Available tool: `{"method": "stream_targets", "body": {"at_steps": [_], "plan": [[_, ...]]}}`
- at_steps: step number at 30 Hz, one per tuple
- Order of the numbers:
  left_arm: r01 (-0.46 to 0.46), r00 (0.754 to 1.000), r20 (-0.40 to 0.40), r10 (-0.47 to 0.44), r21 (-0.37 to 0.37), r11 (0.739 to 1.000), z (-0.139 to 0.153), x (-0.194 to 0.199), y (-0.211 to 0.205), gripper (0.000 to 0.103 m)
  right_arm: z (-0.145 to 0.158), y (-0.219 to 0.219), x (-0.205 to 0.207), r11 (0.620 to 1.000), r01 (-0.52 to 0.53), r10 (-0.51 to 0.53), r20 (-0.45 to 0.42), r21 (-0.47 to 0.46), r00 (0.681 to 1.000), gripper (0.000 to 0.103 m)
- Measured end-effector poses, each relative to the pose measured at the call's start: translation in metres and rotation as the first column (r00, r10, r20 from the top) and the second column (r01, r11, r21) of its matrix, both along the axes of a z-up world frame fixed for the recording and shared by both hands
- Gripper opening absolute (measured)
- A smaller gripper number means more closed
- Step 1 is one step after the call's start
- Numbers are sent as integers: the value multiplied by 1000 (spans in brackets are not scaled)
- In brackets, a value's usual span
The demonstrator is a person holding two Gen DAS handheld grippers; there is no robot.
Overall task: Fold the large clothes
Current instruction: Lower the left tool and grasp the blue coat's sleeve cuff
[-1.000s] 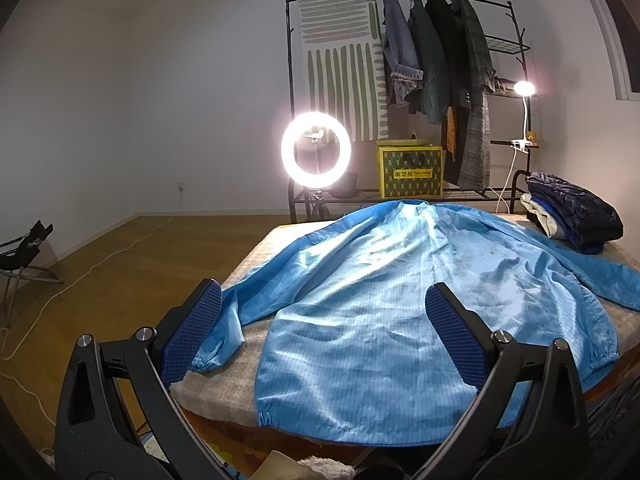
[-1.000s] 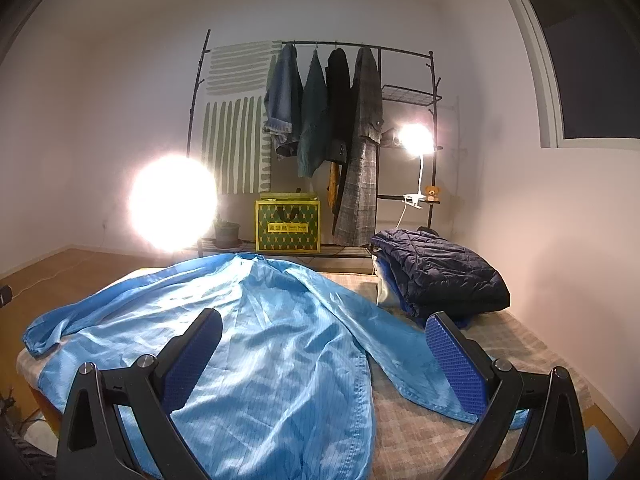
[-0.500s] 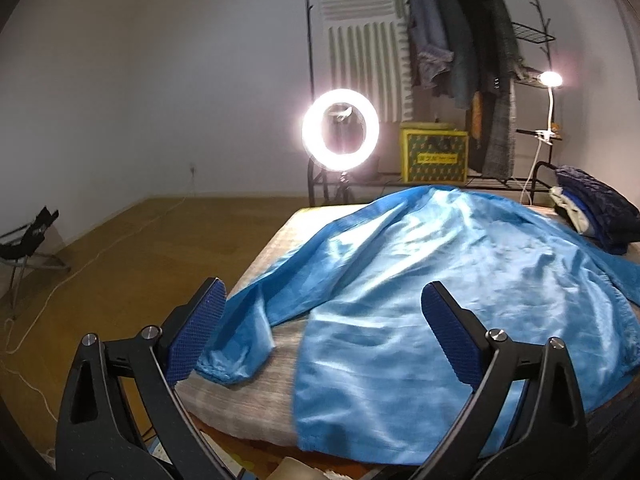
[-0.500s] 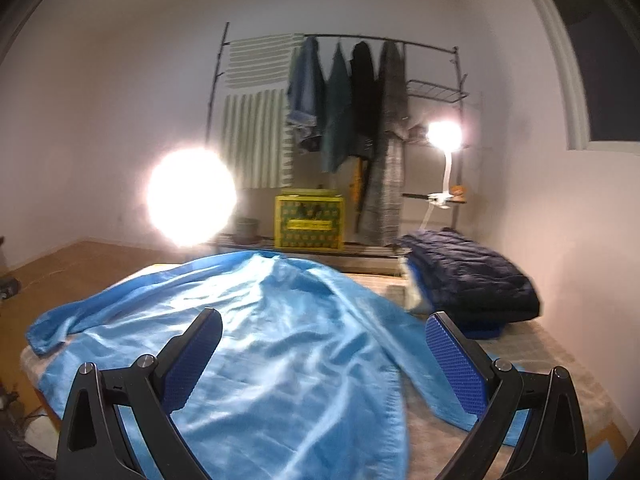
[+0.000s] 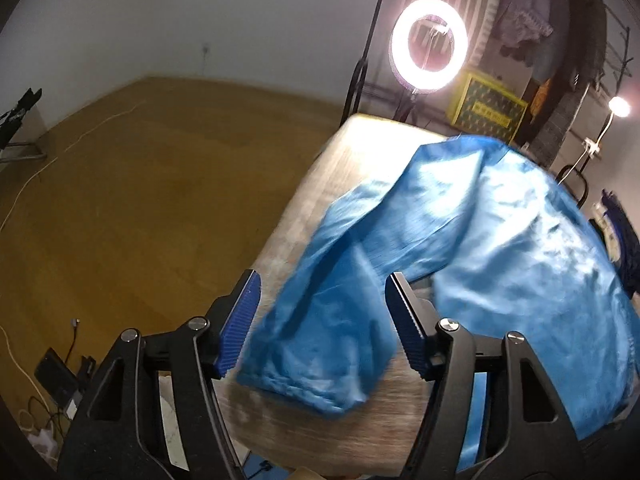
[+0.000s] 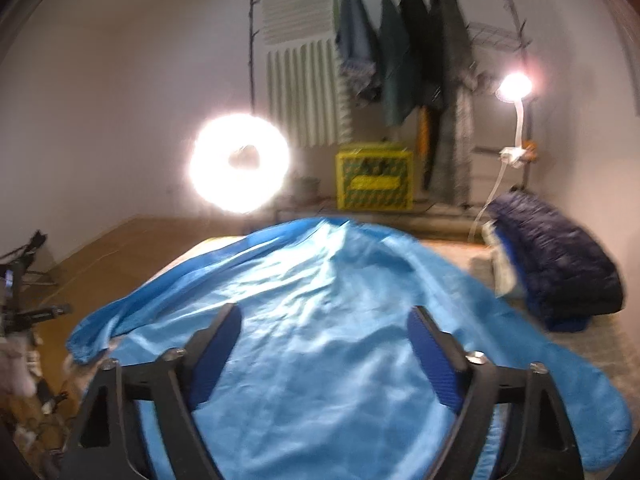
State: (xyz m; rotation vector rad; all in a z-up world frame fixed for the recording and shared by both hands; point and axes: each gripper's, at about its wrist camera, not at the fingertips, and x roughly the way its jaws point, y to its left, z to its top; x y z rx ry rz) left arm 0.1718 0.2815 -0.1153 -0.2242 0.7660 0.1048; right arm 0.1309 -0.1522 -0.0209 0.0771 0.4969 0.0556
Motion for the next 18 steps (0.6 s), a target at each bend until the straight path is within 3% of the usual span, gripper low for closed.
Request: {"method": "stream_targets", "body": {"at_steps": [4, 7, 9, 10, 12, 15, 18], "plan": [[-13, 998, -58, 19, 96, 995, -22, 11, 3, 67, -16, 3, 15, 999, -41, 43, -58, 36, 997, 69], [-15, 996, -91, 25, 110, 994, -36, 17, 5, 63, -25, 1, 17, 998, -51, 55, -88, 46, 995, 66], [-12, 993, -115, 25, 112, 994, -45, 22, 5, 40, -28, -3, 17, 997, -56, 62, -106, 59, 992, 59], [-8, 993, -119, 22, 111, 994, -47, 24, 4, 35, -29, -5, 18, 996, -57, 64, -110, 67, 992, 58], [-2, 992, -122, 14, 94, 996, -51, 27, 3, 9, -30, -8, 19, 995, -57, 66, -117, 81, 991, 54], [1, 995, -101, 2, 30, 1000, -50, 31, 3, 1, -32, -14, 19, 994, -58, 70, -128, 96, 989, 43], [20, 999, -51, -21, -25, 999, -37, 30, -4, 0, -35, -16, 21, 991, -64, 80, -143, 115, 986, 37]]}}
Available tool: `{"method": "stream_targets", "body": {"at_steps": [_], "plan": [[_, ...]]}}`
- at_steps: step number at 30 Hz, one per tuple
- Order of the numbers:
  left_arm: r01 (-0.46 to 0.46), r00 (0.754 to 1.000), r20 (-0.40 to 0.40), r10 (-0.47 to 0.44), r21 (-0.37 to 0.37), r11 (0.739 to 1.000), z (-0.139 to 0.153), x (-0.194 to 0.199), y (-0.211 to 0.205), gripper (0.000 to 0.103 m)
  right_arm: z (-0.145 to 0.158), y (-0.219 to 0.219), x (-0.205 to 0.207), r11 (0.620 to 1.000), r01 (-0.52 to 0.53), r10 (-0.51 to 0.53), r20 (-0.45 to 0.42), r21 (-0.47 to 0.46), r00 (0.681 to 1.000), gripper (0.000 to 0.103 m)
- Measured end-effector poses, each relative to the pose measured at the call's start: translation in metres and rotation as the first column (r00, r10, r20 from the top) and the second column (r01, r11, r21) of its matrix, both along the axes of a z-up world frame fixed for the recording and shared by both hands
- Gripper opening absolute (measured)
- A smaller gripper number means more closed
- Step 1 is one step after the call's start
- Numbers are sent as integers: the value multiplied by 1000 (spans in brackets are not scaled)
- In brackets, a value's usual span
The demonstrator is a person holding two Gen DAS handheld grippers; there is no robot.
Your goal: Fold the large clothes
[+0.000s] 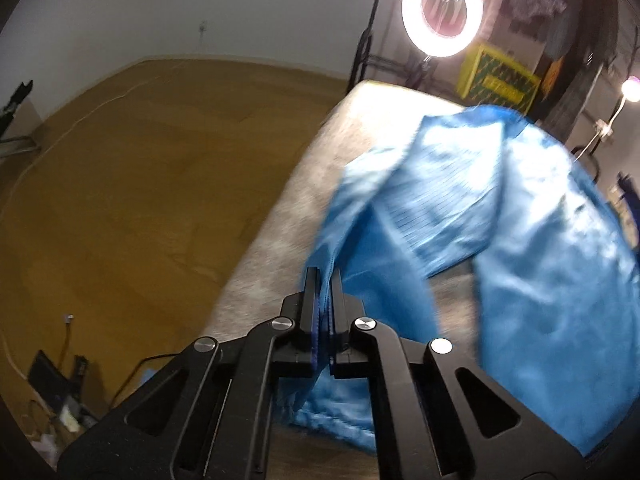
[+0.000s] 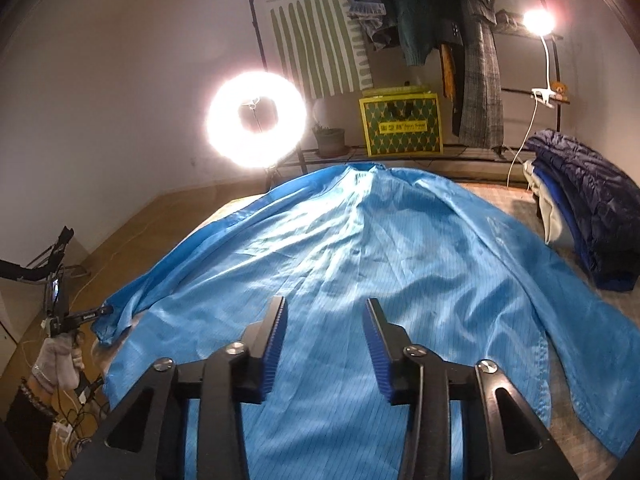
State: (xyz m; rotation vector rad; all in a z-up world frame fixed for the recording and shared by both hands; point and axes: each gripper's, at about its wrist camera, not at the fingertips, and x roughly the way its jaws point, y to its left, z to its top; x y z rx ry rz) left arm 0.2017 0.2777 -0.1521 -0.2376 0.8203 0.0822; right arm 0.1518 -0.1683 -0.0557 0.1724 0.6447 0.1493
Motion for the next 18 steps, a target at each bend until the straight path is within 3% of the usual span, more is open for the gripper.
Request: {"method": "stream_targets", "body": {"at_steps": [6, 11, 18], "plan": [[130, 984, 121, -129, -5, 991, 49, -18, -49, 0, -5, 2, 6, 999, -32, 32, -33, 3, 999, 29], [280, 937, 207, -280, 29, 960, 89, -43, -106, 0, 5, 10, 26, 996, -94, 94, -53, 7, 994, 28], [419, 875, 243, -418, 53, 907, 98, -74, -158, 0, 27, 40, 104, 948, -255, 276, -94, 189, 957, 32]]}}
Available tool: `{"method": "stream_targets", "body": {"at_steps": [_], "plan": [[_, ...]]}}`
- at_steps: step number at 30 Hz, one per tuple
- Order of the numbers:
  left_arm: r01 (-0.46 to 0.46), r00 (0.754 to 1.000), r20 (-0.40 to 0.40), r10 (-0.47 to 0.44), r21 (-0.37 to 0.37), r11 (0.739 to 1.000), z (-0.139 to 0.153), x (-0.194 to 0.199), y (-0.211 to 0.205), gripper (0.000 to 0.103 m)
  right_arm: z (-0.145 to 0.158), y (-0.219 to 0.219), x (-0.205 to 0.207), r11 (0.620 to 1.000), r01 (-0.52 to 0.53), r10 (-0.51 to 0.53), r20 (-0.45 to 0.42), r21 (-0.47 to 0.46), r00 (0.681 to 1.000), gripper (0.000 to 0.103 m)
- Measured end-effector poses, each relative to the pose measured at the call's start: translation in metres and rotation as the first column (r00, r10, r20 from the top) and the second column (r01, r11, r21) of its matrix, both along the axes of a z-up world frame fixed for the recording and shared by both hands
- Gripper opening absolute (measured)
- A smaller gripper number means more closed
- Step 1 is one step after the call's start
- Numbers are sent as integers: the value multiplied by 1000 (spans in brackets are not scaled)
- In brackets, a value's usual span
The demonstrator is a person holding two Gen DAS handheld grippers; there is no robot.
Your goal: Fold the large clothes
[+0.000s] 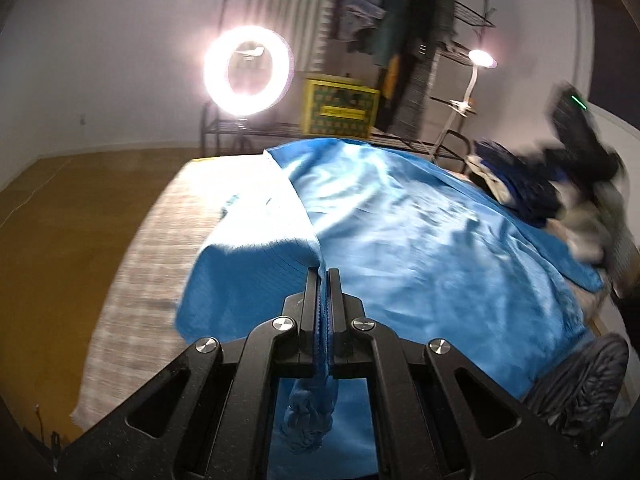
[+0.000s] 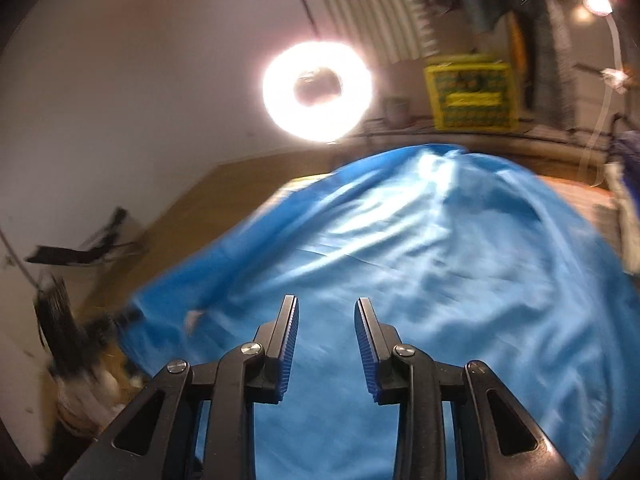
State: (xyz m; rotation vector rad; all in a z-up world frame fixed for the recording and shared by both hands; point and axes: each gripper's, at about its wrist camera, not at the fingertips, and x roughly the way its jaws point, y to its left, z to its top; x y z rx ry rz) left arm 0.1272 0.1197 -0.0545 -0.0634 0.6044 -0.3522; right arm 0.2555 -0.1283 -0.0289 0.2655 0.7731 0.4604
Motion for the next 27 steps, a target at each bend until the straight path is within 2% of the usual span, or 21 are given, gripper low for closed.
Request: {"method": "stream_targets", "body": {"at_steps": [3, 5, 9, 11, 14, 16, 17, 19, 20, 21, 23, 27], "plan": [[29, 1000, -11, -29, 14, 999, -8, -8, -16, 0, -9, 18, 43, 994, -36, 42, -56, 104, 998, 42], [38, 999, -19, -38, 7, 999, -14, -11, -22, 0, -25, 36, 72, 990, -31, 43, -87, 138, 995, 42], [48, 998, -29, -48, -5, 999, -20, -17, -27, 0, -68, 73, 123, 984, -22, 60, -209, 178, 976, 43], [49, 998, -26, -49, -14, 999, -18, -21, -26, 0, -92, 95, 145, 987, -10, 53, -264, 161, 963, 44], [52, 998, -25, -53, -32, 998, -15, -28, -23, 0, -122, 118, 169, 988, 18, 35, -327, 157, 944, 60], [59, 998, -29, -60, -20, 998, -16, -30, -25, 0, -136, 127, 177, 983, 28, 39, -357, 180, 933, 59], [61, 998, -33, -62, -17, 998, -17, -32, -26, 0, -144, 132, 182, 980, 33, 43, -373, 195, 927, 57], [75, 996, -49, -75, -16, 997, -21, -33, -30, 0, -152, 136, 186, 977, 31, 54, -387, 211, 920, 33], [82, 995, -52, -82, -3, 997, -23, -34, -34, 0, -153, 138, 187, 976, 26, 61, -388, 216, 919, 15], [92, 994, -54, -91, 13, 996, -25, -36, -39, 0, -152, 137, 186, 979, 24, 55, -378, 203, 924, 4], [117, 991, -64, -115, 28, 993, -30, -38, -49, 0, -142, 135, 185, 990, 16, 32, -334, 139, 942, 0], [174, 980, -105, -167, 59, 983, -47, -43, -80, 0, -121, 120, 178, 999, 35, -27, -256, 24, 966, 0]]}}
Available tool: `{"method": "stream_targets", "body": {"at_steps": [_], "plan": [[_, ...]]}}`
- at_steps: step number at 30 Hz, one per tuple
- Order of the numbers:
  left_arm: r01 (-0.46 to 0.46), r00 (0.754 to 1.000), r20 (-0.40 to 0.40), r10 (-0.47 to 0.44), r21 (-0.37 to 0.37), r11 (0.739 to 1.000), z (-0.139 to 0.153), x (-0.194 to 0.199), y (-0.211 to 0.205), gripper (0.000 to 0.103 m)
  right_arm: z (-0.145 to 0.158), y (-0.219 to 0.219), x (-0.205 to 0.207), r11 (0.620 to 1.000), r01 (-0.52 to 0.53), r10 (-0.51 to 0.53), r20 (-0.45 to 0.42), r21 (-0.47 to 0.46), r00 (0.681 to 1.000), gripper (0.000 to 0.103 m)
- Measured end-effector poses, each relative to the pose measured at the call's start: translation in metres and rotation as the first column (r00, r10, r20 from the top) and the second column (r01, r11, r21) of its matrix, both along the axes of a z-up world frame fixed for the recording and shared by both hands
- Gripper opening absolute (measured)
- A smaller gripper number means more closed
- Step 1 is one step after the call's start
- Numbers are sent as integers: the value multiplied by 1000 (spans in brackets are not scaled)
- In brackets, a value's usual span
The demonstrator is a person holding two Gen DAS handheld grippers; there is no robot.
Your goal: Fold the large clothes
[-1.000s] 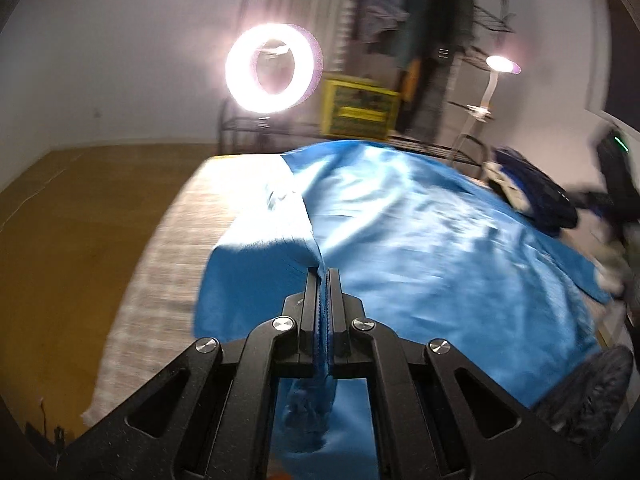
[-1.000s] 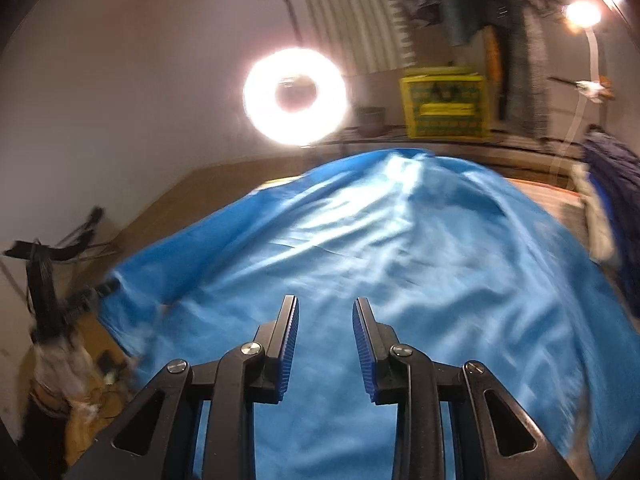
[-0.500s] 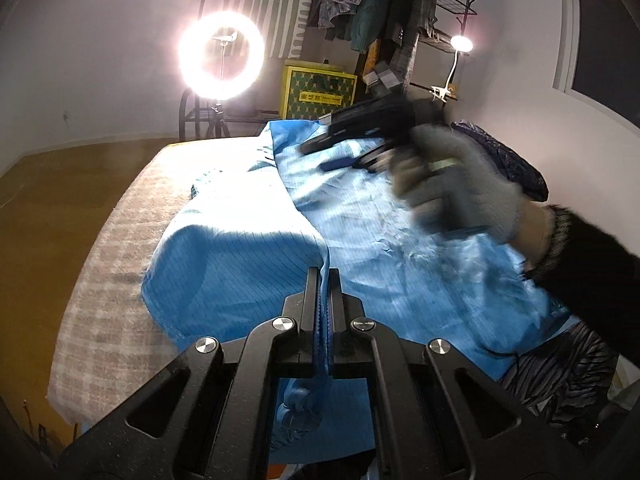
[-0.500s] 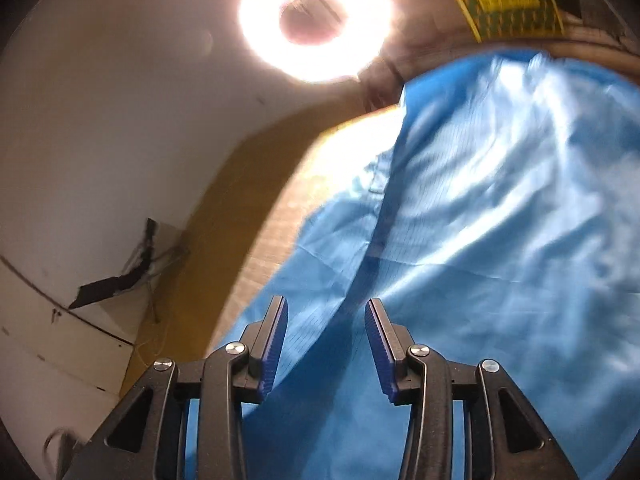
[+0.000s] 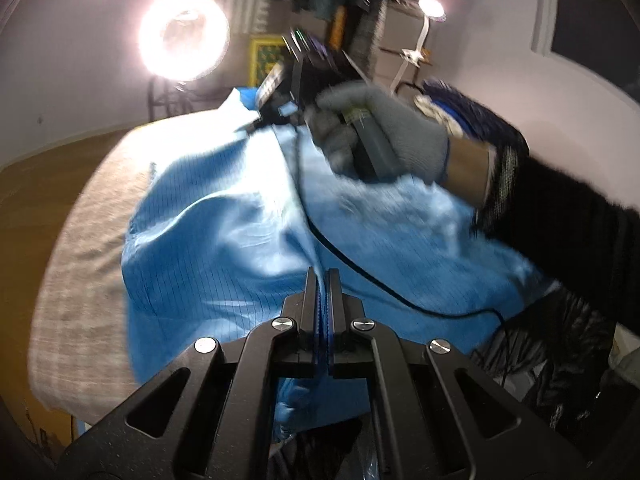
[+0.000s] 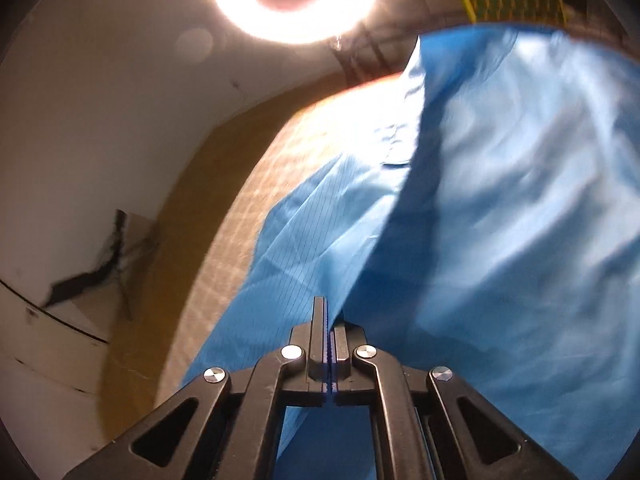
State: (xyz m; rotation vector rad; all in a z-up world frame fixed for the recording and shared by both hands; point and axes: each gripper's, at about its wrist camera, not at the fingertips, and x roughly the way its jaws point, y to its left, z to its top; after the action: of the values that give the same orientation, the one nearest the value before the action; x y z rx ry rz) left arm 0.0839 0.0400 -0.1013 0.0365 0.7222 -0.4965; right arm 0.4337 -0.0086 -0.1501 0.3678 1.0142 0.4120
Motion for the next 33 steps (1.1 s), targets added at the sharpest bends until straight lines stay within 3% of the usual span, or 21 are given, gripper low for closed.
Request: {"method": "stream_targets", "body": {"at_steps": [5, 7, 10, 11, 12, 14, 20, 25, 29, 33], "plan": [[56, 998, -27, -54, 72, 996, -23, -11, -30, 0, -11, -12, -4, 995, 25, -26, -6, -97, 1000, 0], [61, 998, -37, -58, 84, 995, -23, -19, -31, 5, -17, -17, -11, 992, 28, -31, -23, -124, 999, 3], [53, 998, -27, -51, 58, 997, -15, -38, -20, 32, -26, -20, -10, 986, 51, -63, -69, -161, 996, 13], [33, 999, -13, -32, 47, 998, -9, -45, -13, 43, -26, -21, -14, 984, 52, -64, -66, -169, 996, 21], [11, 1000, 0, -11, 34, 999, -5, -52, -5, 46, -24, -24, -19, 984, 48, -59, -61, -173, 996, 25], [-49, 999, 6, 49, -2, 999, 3, -61, 16, 46, -17, -29, -31, 986, 35, -44, -53, -162, 998, 37], [-262, 964, -54, 260, -30, 965, -12, -47, 69, 46, 5, -34, -88, 986, -35, 33, -18, -165, 999, 39], [-330, 937, -149, 318, -65, 942, -41, -23, 87, 46, 11, -36, -146, 985, -123, 123, -11, -119, 992, 39], [-336, 927, -230, 298, -148, 930, -57, -14, 96, 45, -3, -33, -192, 977, -197, 194, -43, -84, 980, 39], [-332, 926, -244, 287, -171, 927, -57, -8, 93, 17, -19, -26, -213, 969, -232, 227, -62, -85, 972, 34]]}}
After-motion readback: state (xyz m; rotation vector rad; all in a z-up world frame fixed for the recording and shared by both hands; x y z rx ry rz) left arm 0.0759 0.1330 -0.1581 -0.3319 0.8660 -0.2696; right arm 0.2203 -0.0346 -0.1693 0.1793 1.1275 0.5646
